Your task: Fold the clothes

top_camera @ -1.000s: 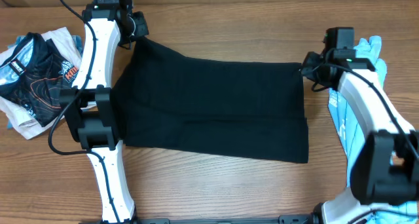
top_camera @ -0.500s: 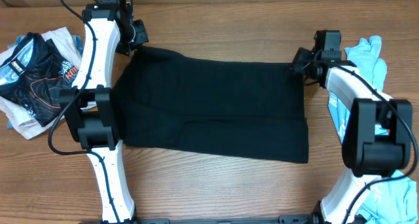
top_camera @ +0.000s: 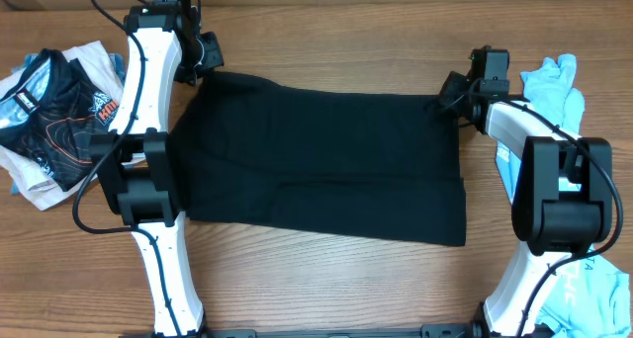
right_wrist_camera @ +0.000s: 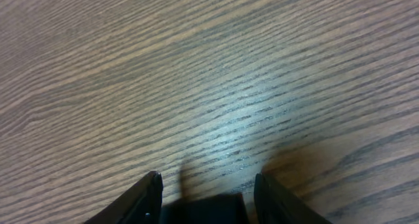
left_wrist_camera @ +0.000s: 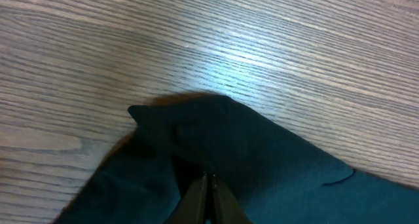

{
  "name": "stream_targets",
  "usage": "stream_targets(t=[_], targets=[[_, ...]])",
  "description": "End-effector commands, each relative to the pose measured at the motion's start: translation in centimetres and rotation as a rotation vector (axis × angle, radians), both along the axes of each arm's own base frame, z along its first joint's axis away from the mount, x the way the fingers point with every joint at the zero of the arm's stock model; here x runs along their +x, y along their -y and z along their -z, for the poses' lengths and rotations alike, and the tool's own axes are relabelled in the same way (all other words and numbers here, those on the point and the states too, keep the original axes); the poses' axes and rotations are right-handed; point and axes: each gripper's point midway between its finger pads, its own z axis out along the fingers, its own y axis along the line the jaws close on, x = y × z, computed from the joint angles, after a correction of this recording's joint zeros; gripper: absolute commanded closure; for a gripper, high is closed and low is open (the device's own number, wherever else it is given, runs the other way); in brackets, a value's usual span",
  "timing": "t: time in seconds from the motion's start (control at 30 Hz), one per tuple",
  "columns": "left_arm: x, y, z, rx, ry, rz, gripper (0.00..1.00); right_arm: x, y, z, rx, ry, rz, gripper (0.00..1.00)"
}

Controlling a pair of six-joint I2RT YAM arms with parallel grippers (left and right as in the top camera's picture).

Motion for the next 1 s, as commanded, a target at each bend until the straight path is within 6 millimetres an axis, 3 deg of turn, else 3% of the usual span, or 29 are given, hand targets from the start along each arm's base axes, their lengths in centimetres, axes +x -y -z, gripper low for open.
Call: stream_targets(t=[0.0, 0.1, 0.3, 0.37, 0.5, 0.77, 0.97], targets=[[0.2, -0.2, -1.3, 0.010, 0.027, -0.013, 0.96, 0.5, 0.2, -0.4, -0.005, 0.011, 0.000, 0.52], [0.2, -0.2, -1.3, 0.010, 0.027, -0.013, 0.96, 0.4, 0.1, -0.2, -0.004, 0.003, 0.000, 0.52], [0.2, -0.2, -1.3, 0.011, 0.026, -0.013, 0.96, 0.0, 0.1, 0.8, -0.002, -0.026, 0.000, 0.64], [0.2, -0.2, -1.3, 0.011, 0.027, -0.013, 0.96, -0.1, 0.1, 1.1, -0.002, -0.032, 0.000, 0.71], [0.2, -0.2, -1.3, 0.010, 0.026, -0.013, 0.96, -0.1, 0.1, 1.0, -0.003, -0.031, 0.001, 0.96], [-0.1, -1.0, -1.9, 0.012, 0.026, -0.024, 0.96, -0.2, 1.2, 0.1, -0.017, -0.037, 0.030, 0.96], [-0.5, -1.6, -6.1, 0.027, 0.102, -0.005, 0.96, -0.4, 1.7, -2.9, -0.019, -0.053, 0.040, 0.96]])
